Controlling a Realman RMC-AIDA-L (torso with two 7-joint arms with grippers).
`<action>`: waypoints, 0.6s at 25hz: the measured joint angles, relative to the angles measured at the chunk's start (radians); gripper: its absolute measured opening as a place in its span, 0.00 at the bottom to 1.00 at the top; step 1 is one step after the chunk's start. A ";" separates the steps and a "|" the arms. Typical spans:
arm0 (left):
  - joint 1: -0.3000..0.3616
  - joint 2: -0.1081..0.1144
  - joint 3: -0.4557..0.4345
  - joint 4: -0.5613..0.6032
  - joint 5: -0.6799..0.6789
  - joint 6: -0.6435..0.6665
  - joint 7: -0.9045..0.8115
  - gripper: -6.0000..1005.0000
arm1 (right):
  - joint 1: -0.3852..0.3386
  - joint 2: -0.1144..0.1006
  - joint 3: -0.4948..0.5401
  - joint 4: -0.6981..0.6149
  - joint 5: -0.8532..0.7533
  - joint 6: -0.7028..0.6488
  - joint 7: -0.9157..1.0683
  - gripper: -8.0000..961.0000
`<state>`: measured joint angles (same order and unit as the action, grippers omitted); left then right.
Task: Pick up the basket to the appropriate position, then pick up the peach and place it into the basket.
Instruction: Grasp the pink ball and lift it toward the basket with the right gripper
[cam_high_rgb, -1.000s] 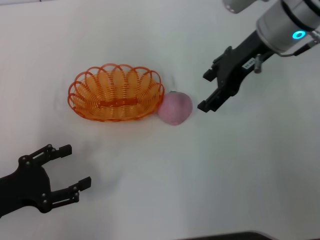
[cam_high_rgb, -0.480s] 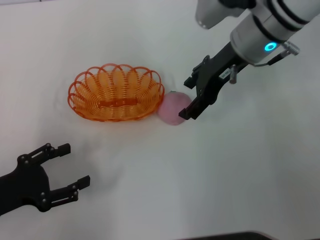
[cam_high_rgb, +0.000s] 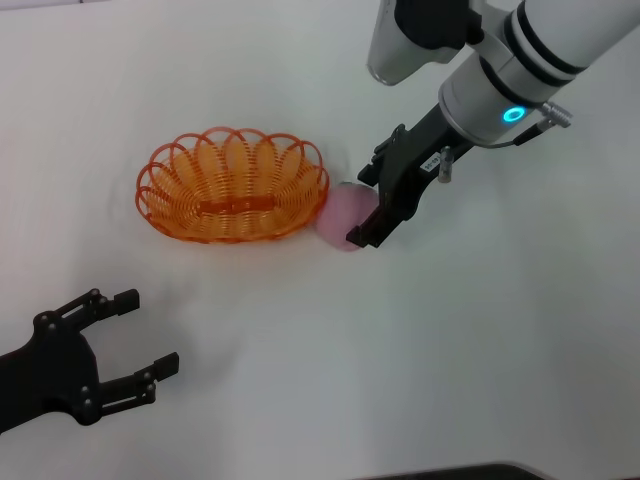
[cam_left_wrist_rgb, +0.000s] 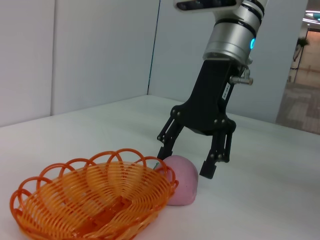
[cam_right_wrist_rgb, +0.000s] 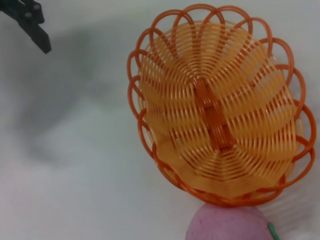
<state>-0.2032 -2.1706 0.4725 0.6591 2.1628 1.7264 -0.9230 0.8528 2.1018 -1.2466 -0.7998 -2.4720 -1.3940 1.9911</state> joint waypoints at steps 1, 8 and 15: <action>-0.001 0.000 0.000 0.000 0.000 0.000 0.000 0.87 | 0.001 0.000 -0.005 0.005 0.005 0.005 0.000 0.97; -0.003 0.000 0.000 -0.001 0.000 -0.001 -0.001 0.87 | 0.002 -0.001 -0.014 0.011 0.011 0.029 0.026 0.96; -0.004 0.000 0.000 -0.001 0.002 -0.001 -0.002 0.87 | 0.000 -0.002 -0.025 0.011 0.011 0.032 0.029 0.78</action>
<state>-0.2071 -2.1706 0.4725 0.6580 2.1645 1.7256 -0.9249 0.8532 2.1000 -1.2717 -0.7885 -2.4606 -1.3625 2.0201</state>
